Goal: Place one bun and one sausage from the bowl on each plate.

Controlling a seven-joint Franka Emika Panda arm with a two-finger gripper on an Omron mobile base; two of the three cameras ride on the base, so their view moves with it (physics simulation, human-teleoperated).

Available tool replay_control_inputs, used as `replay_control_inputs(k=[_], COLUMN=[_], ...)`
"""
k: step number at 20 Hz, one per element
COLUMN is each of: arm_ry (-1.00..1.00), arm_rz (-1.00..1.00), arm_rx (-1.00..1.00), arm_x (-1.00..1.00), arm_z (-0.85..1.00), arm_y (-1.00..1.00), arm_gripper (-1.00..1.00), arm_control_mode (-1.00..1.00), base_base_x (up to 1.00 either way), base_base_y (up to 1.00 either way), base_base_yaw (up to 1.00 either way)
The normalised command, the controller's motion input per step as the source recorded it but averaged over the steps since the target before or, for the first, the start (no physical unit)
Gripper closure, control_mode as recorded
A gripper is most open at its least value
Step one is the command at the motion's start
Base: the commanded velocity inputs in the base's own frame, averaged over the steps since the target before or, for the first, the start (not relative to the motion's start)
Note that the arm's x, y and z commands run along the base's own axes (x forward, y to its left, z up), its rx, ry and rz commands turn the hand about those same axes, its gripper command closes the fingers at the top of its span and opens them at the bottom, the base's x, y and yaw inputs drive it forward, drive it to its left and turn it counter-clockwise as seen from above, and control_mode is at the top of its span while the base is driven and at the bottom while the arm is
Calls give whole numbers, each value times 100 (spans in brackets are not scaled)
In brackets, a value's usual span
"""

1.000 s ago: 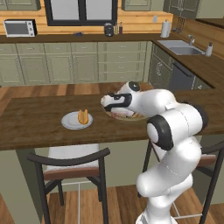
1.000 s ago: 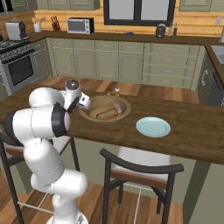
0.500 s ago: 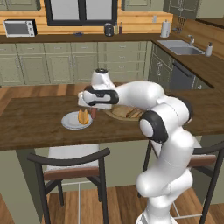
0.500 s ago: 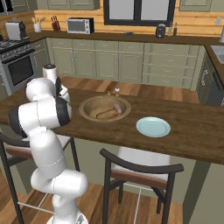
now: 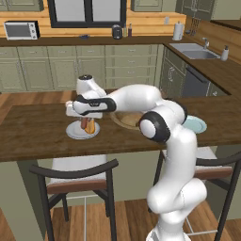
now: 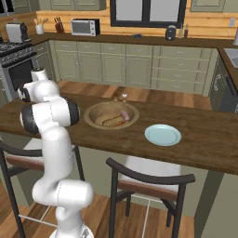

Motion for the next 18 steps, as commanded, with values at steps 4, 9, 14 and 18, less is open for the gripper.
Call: replay_control_inputs(k=[4, 9, 14, 18], arm_ry=[0, 0, -2, 0], arm_rz=[0, 0, 0, 0], arm_rx=[-15, -6, -14, -7], arm_x=[25, 38, 36, 48], arm_z=[-47, -13, -54, -18], arm_y=[1, 24, 6, 26], arm_gripper=[100, 100, 100, -100], arm_control_mode=[-100, -100, -100, -100], base_base_x=[0, 0, 0, 0], base_base_y=[0, 0, 0, 0], base_base_yaw=[0, 0, 0, 0])
